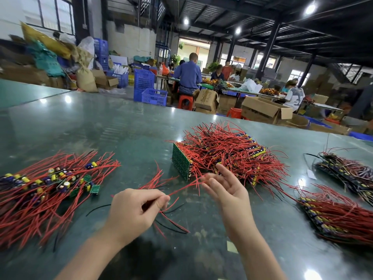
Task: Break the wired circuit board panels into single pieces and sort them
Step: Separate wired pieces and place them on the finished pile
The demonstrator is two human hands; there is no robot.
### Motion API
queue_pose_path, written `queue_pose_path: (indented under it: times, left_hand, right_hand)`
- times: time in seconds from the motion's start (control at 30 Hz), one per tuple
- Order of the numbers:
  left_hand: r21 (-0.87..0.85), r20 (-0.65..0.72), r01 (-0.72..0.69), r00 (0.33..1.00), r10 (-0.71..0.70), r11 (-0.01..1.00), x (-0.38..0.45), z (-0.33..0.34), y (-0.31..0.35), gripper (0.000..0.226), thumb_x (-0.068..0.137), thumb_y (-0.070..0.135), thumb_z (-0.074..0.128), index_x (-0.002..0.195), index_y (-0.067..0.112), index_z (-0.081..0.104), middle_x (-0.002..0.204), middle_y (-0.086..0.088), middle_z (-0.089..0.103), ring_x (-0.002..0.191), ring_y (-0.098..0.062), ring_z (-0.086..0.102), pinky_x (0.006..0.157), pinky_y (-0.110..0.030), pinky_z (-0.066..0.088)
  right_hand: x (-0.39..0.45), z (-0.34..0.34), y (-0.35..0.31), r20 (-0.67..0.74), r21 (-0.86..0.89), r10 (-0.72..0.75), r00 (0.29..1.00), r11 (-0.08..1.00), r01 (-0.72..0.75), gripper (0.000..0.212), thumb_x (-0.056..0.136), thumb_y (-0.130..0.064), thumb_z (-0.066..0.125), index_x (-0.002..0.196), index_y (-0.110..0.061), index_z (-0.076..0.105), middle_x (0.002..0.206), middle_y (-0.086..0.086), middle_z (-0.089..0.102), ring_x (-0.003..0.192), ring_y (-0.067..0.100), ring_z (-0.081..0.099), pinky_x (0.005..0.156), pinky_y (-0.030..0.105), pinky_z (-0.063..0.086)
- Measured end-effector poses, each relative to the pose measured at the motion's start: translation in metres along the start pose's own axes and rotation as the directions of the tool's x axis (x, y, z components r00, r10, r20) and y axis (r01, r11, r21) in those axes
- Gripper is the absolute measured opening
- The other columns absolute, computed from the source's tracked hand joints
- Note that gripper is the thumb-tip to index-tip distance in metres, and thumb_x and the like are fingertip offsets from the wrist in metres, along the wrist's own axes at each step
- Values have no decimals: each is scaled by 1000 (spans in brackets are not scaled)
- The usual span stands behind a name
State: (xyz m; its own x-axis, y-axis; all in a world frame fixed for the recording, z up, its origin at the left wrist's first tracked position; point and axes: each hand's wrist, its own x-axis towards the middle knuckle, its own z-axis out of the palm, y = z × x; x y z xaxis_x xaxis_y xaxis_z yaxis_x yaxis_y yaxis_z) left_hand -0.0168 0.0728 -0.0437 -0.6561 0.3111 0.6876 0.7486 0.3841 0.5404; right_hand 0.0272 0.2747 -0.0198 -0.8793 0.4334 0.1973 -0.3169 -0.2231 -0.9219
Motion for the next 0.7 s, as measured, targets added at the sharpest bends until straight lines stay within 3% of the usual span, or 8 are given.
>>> queue_pose_path:
  times: [0.07,0.2,0.33,0.4,0.47,0.53,0.6,0.7]
  left_hand:
    - [-82,-4,33,999,-33,996,0,1,2,27,82,48,51,68,30,66,51,22,54,43,5,43,46,-8,26]
    - [-155,-12,57,998,-60,986,0,1,2,26,82,56,48,79,37,65,53,4,60,47,-16,53,53,-38,41]
    - [-172,-92,80,991,-96,982,1,1,3,28,82,56,48,77,35,66,48,-3,52,44,-22,42,48,-40,34]
    - [-183,-118,98,986,-120,978,0,1,4,27,82,56,48,79,36,65,49,-4,53,45,-24,46,48,-41,37]
    - [-164,-111,101,987,-120,981,0,2,6,26,82,55,48,83,36,64,51,-2,57,47,-22,52,51,-39,41]
    - [-67,-88,52,994,-58,996,-1,3,8,23,83,51,50,86,33,64,55,10,60,47,-5,53,49,-28,42]
    - [57,-47,-21,999,24,998,-1,4,9,24,83,46,51,78,29,68,59,17,63,49,2,55,46,-23,40]
    - [182,15,-113,994,112,977,-4,6,5,29,83,43,51,67,28,70,57,13,64,49,-5,58,41,-28,41]
  right_hand:
    - [-1,3,3,67,122,185,981,974,-192,37,87,17,45,117,0,59,100,16,71,87,23,70,75,25,58]
    - [-7,12,0,311,264,331,891,870,-415,48,74,18,35,99,2,73,97,17,72,84,22,71,71,25,58]
    - [1,7,-1,257,548,342,904,719,-428,45,72,-1,36,99,3,71,101,19,71,83,27,72,68,32,60]
    - [0,8,3,283,436,342,896,787,-438,44,73,1,36,104,1,67,97,16,71,77,24,71,66,30,60]
    - [-7,14,8,361,176,320,876,899,-401,44,72,1,41,108,-3,65,95,9,71,73,19,66,63,28,56]
    - [-14,20,13,409,-69,278,869,959,-275,36,76,-7,51,109,-10,67,95,4,69,69,13,60,61,24,49]
    - [-19,23,14,396,-149,220,892,973,-174,23,89,-20,59,110,-16,68,91,-1,65,64,9,54,60,22,44]
    - [-18,19,10,333,-242,126,934,969,-44,31,94,-31,44,108,-22,70,83,-7,59,62,8,47,60,21,40]
